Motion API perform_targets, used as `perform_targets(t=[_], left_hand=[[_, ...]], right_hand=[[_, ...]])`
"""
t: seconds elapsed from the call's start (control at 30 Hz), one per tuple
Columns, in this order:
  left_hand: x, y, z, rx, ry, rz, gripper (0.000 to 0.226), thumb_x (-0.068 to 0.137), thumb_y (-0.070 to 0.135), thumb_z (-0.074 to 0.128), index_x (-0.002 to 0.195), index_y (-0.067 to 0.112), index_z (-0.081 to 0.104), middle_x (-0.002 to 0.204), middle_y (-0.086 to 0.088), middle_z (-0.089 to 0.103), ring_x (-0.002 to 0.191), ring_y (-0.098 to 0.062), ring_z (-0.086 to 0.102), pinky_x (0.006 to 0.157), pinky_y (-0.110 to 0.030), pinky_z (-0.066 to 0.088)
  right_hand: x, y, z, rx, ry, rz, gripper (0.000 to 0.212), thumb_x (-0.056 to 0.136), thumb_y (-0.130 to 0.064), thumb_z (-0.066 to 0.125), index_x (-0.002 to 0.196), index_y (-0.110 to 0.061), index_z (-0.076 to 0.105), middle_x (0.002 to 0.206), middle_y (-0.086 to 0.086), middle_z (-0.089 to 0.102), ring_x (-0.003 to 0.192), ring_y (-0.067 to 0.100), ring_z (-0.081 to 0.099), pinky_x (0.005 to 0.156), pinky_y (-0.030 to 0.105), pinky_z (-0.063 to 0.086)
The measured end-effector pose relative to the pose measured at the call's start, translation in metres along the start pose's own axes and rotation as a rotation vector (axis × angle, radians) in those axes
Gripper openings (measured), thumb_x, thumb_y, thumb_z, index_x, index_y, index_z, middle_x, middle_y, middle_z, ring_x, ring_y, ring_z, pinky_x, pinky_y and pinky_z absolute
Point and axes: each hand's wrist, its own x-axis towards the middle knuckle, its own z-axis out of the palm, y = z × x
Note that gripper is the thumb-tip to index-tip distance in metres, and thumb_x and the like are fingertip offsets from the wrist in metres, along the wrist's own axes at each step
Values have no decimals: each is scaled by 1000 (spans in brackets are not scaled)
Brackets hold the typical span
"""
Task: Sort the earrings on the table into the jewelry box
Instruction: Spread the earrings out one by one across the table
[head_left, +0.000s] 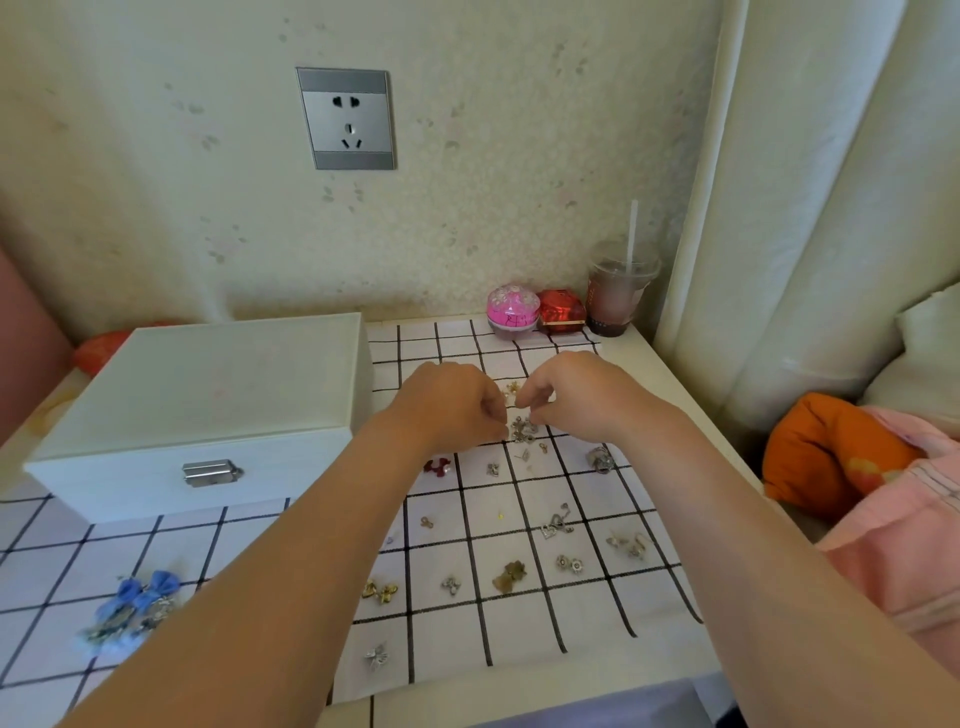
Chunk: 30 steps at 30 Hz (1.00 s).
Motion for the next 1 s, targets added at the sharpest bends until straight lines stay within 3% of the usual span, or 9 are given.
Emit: perform_targets(t=[0.27, 0.4, 0.47, 0.57, 0.7, 0.87, 1.0], left_hand=[[1, -2, 1, -127, -5, -25, 5, 85, 38, 69, 82, 34, 69, 89, 15, 69, 86, -7, 62, 80, -31, 54], [0, -5, -2, -153, 42, -12, 9, 88, 37, 67, 88, 29, 69, 93, 14, 67, 85, -5, 59, 79, -30, 52], [-1, -5, -5, -175, 72, 2, 8, 89, 35, 66, 89, 27, 69, 90, 15, 67, 84, -4, 59, 77, -25, 50], [-8, -1, -10, -216, 102, 23, 6, 89, 31, 67, 89, 25, 69, 86, 15, 66, 79, -1, 58, 68, -15, 43], [-29, 8, -20, -265, 142, 50, 5, 89, 26, 65, 94, 26, 66, 83, 18, 61, 70, 7, 53, 59, -5, 37], [-69, 12, -33, -277, 70, 64, 9, 92, 23, 63, 97, 30, 65, 81, 21, 60, 67, -3, 63, 60, -12, 49], [-105, 6, -44, -250, 46, 76, 9, 92, 21, 64, 98, 28, 65, 82, 18, 65, 66, 9, 59, 59, -6, 42]], right_hand=[[-1, 1, 6, 34, 31, -34, 14, 88, -21, 72, 95, -30, 79, 96, -13, 74, 87, 7, 65, 83, 32, 54], [0, 3, 5, 109, 47, -21, 12, 88, -18, 71, 92, -26, 79, 94, -12, 74, 90, 8, 66, 87, 37, 55], [-2, 3, 0, 136, 90, -24, 11, 90, -19, 70, 93, -25, 79, 96, -13, 73, 85, 3, 64, 83, 34, 55], [-9, -2, -8, 149, 142, -26, 11, 91, -22, 68, 94, -26, 78, 85, -18, 68, 63, -6, 58, 63, 23, 49], [-20, -16, -8, 242, 158, -69, 10, 85, -22, 71, 87, -31, 77, 87, -16, 71, 83, 2, 66, 79, 31, 57], [-43, -38, -7, 302, 110, -95, 15, 84, -22, 77, 98, -28, 76, 90, -11, 71, 83, -1, 65, 64, 14, 42], [-62, -56, -5, 324, 51, -110, 7, 84, -26, 78, 90, -29, 78, 86, -16, 71, 76, -7, 63, 65, 14, 42]])
